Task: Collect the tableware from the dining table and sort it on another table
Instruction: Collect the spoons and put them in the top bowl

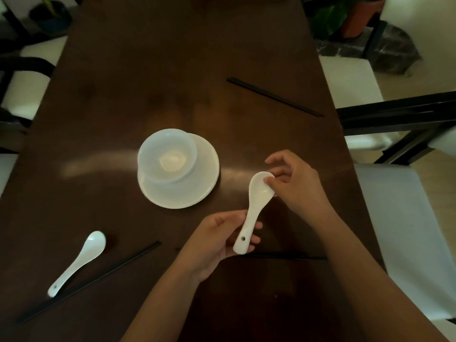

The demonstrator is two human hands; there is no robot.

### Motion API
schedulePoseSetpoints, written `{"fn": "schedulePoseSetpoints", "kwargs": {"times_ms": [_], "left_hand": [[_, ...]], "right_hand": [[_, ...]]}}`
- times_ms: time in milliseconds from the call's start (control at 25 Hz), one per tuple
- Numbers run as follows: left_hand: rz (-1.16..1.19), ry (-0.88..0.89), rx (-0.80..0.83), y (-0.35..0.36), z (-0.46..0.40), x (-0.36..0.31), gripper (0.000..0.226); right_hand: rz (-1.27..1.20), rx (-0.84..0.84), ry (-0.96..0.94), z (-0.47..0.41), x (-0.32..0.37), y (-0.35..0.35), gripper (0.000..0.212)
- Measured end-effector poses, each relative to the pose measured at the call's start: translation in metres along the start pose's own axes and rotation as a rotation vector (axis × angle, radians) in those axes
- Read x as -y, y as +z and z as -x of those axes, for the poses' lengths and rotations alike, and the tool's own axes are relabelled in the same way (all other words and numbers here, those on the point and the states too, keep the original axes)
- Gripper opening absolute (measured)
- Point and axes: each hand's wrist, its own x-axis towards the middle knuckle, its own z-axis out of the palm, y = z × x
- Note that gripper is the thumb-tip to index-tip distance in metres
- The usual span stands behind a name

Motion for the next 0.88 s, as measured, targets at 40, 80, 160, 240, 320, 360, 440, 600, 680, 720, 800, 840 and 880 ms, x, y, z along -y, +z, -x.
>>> {"fn": "schedulePoseSetpoints", "kwargs": {"times_ms": [40,80,160,240,320,360,440,600,680,720,800,840,880], "left_hand": [[-0.001,0.009,-0.038,-0.006,0.007,0.000,0.020],[-0.007,0.016,-0.080,-0.011,0.012,0.001,0.019],[-0.021,0.037,-0.168,-0.028,0.027,0.001,0.021],[-0.049,0.065,-0.226,-0.049,0.047,0.003,0.022],[-0.060,0.075,-0.291,-0.072,0.070,0.009,0.023],[-0.046,0.072,-0.332,-0.086,0.084,0.014,0.024],[0.036,0.069,-0.407,-0.118,0.116,0.030,0.022],[0.215,0.088,-0.653,-0.181,0.181,0.064,0.020],[0.261,0.099,-0.771,-0.207,0.202,0.074,0.021],[0.266,0.103,-0.802,-0.218,0.210,0.076,0.020],[0.253,0.116,-0.828,-0.233,0.220,0.076,0.020],[0.246,0.123,-0.832,-0.238,0.221,0.075,0.020],[0.241,0.128,-0.833,-0.242,0.220,0.073,0.020]], "right_hand": [[0.032,-0.003,-0.014,0.001,0.006,0.009,0.026],[0.046,-0.010,-0.028,0.002,0.010,0.015,0.024],[0.030,0.010,-0.050,0.006,0.023,0.036,0.022],[0.010,0.035,-0.052,0.012,0.039,0.062,0.017],[-0.004,0.054,-0.068,0.021,0.056,0.092,0.012],[-0.024,0.072,-0.077,0.027,0.066,0.108,0.011],[-0.118,0.130,-0.088,0.039,0.084,0.143,0.006],[0.003,0.258,-0.125,0.046,0.106,0.216,0.009],[0.274,0.346,-0.185,0.043,0.110,0.254,0.029],[0.371,0.370,-0.215,0.041,0.111,0.271,0.036],[0.450,0.376,-0.234,0.037,0.113,0.298,0.033],[0.457,0.361,-0.224,0.035,0.113,0.305,0.026],[0.452,0.345,-0.205,0.032,0.114,0.309,0.021]]}}
